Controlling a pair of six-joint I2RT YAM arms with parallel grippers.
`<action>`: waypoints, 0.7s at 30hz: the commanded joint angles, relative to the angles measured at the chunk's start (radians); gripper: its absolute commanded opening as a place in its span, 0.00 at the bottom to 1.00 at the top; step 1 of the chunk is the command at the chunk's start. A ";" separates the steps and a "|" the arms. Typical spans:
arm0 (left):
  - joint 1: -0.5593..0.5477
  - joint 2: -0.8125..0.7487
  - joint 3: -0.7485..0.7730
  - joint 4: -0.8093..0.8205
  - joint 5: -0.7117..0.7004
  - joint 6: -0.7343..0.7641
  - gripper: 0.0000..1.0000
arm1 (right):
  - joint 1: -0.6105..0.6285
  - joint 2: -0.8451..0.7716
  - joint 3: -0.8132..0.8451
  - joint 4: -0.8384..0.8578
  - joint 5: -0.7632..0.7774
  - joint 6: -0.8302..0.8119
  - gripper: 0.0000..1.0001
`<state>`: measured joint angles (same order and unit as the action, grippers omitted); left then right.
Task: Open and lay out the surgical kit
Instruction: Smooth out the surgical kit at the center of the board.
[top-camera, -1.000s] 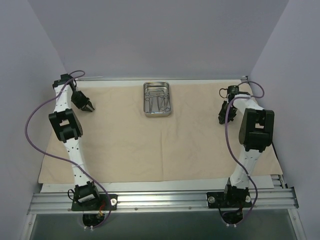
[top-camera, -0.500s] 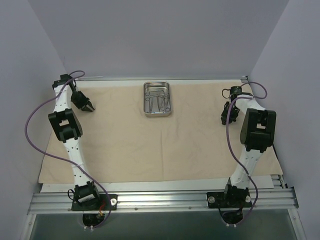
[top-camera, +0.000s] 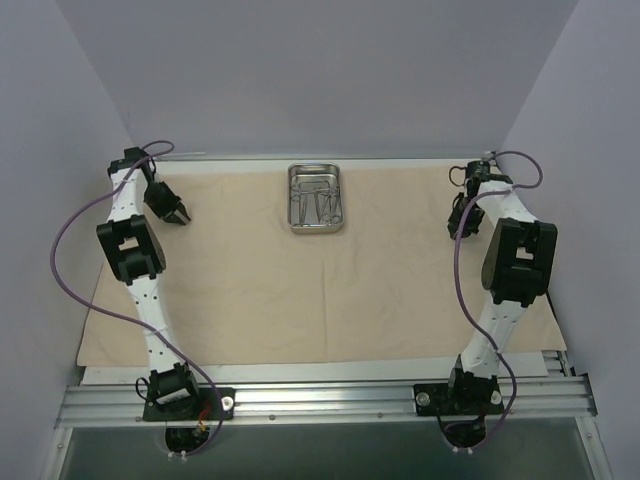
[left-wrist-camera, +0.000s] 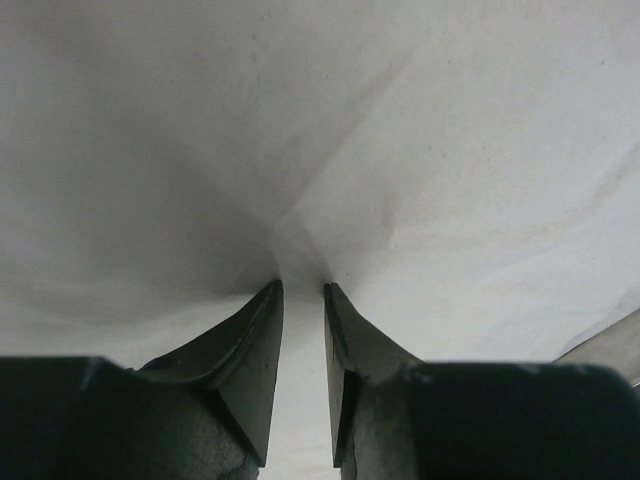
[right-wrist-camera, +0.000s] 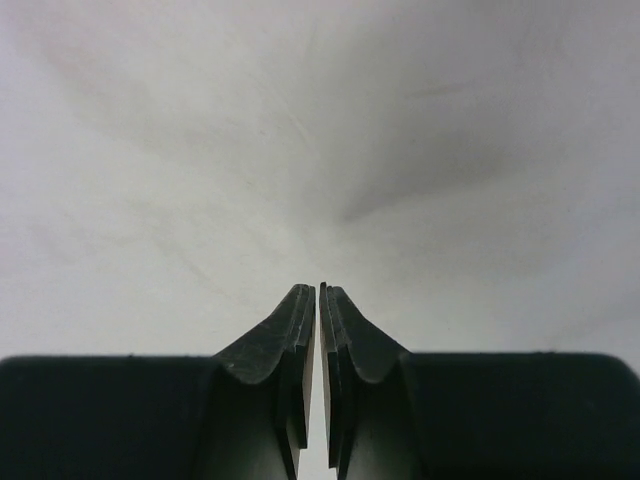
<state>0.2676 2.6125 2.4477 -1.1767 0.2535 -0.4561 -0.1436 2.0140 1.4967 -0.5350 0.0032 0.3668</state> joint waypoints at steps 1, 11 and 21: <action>-0.025 -0.127 -0.047 0.020 -0.042 0.030 0.33 | 0.007 -0.060 0.109 -0.094 -0.050 0.006 0.10; -0.123 -0.396 -0.588 0.135 0.046 0.030 0.31 | 0.260 -0.116 -0.151 -0.031 -0.359 -0.051 0.09; -0.125 -0.362 -0.664 0.123 -0.014 0.028 0.31 | 0.251 -0.143 -0.352 0.017 -0.272 -0.008 0.05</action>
<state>0.1303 2.2333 1.7367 -1.0649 0.2676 -0.4377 0.1226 1.9053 1.2007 -0.4850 -0.3580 0.3614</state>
